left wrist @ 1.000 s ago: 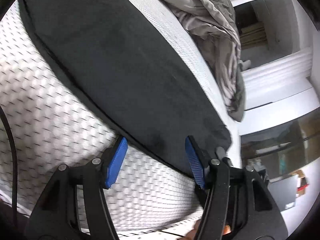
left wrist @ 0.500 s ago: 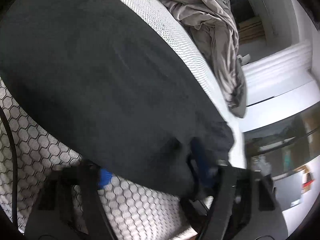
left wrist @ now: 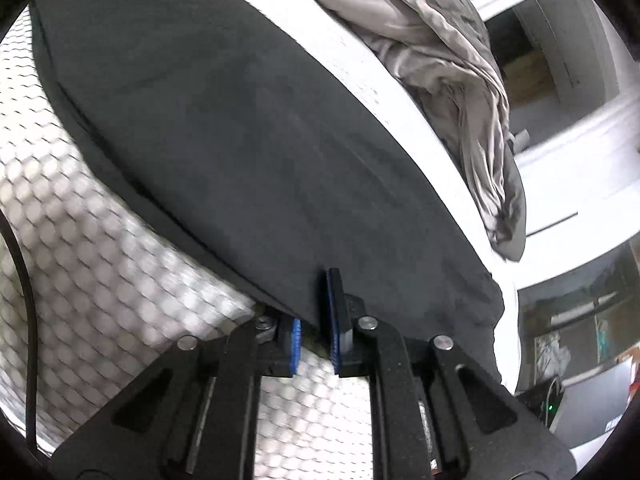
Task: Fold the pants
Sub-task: 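Lift and fold the pants over with both grippers holding the edge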
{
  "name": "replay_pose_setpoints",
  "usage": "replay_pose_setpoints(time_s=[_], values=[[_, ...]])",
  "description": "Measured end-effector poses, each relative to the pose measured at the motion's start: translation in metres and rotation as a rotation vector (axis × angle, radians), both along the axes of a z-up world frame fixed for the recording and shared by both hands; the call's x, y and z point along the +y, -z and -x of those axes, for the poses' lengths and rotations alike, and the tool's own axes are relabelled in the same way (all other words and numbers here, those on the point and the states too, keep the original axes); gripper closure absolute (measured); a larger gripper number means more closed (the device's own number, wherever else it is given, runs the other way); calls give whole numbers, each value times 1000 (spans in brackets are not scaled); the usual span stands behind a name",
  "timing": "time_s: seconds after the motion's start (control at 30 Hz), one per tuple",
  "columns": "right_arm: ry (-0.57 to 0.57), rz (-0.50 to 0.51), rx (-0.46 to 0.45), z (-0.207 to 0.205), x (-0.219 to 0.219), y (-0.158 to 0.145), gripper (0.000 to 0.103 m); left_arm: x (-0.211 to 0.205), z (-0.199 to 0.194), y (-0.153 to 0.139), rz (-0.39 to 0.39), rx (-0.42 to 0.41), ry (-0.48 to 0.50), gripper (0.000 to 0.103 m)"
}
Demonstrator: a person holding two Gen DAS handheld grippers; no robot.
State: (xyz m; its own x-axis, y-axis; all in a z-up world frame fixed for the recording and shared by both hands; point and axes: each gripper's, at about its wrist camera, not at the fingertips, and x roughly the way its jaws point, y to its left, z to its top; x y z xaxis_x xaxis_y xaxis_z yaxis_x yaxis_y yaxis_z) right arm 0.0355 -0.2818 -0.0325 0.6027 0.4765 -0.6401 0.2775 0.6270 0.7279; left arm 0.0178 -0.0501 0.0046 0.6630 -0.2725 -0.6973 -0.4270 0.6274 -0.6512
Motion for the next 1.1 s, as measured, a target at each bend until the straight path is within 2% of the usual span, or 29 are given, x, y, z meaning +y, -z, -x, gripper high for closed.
replay_pose_setpoints(time_s=[0.1, 0.17, 0.23, 0.27, 0.43, 0.5, 0.57, 0.73, 0.8, 0.87, 0.93, 1.03, 1.1], values=[[124, 16, -4, 4, -40, -4, 97, 11, -1, 2, -11, 1, 3, 93], [159, -54, 12, 1, -64, 1, 97, 17, -3, 4, -4, 9, 15, 93], [148, -131, 42, -5, -75, 8, 97, 23, -4, 4, 4, 3, 15, 93], [152, -136, 42, -6, -78, 7, 96, 25, -4, 4, 4, 4, 16, 93], [114, -16, 35, -17, -71, -1, 94, 34, -7, 7, 2, -2, 10, 92], [111, 1, 34, -23, -69, 0, 97, 37, -5, 8, -6, -6, 22, 92], [127, 16, 37, -23, -70, -1, 97, 42, -2, 7, -20, -8, 21, 92], [241, 188, 40, -3, -108, -22, 97, 77, 11, 8, 32, -12, -11, 92], [273, 199, 55, 0, -123, -24, 97, 91, 17, 6, 28, -27, -8, 92], [271, 166, 83, -3, -135, -23, 97, 108, 24, 4, 6, -28, -25, 90], [230, 175, 125, -12, -137, -24, 96, 123, 27, 6, 39, -24, -41, 89], [163, 209, 169, -22, -136, -27, 89, 141, 21, 6, 35, -2, -28, 89], [160, 184, 192, -27, -139, -26, 88, 151, 14, 5, 34, 12, -25, 88]])
